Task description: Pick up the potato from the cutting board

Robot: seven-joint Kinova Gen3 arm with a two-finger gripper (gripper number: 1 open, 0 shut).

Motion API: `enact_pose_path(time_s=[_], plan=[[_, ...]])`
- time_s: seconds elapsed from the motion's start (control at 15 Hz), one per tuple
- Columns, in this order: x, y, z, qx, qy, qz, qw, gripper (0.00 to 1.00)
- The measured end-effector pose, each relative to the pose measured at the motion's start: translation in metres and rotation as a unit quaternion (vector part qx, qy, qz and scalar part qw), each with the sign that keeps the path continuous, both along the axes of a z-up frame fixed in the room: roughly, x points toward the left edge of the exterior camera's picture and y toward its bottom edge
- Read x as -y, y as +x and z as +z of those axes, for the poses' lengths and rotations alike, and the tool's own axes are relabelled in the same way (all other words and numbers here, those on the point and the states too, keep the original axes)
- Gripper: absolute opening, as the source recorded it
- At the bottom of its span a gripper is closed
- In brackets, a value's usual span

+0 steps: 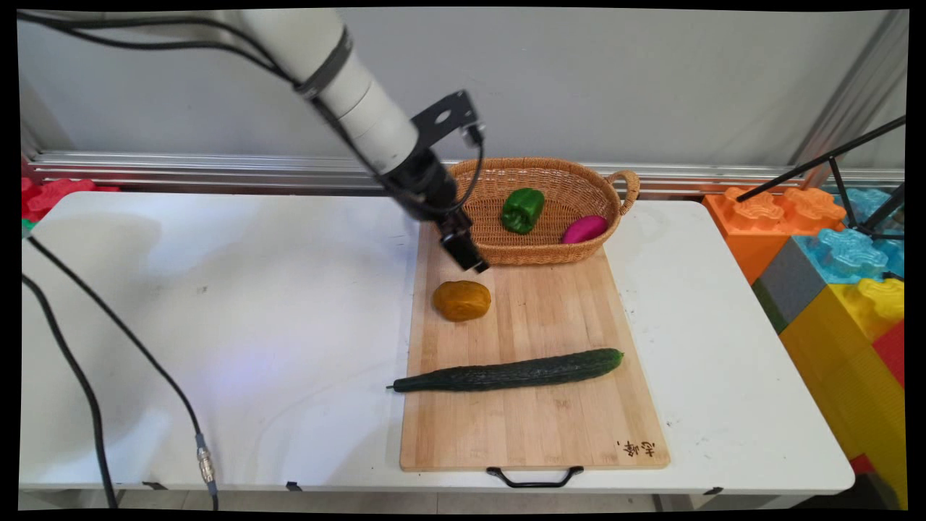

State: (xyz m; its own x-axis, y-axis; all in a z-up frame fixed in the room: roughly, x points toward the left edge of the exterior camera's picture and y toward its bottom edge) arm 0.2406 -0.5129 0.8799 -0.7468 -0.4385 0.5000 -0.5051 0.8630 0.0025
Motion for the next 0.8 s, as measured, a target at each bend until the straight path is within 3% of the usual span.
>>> enact_pose_path(time_s=[0.4, 0.8], plan=[[-0.019, 0.017, -0.045, 0.016, 0.000, -0.016, 0.9997, 1.00], [-0.022, 0.014, -0.087, 0.023, -0.019, -0.024, 0.9993, 1.00]])
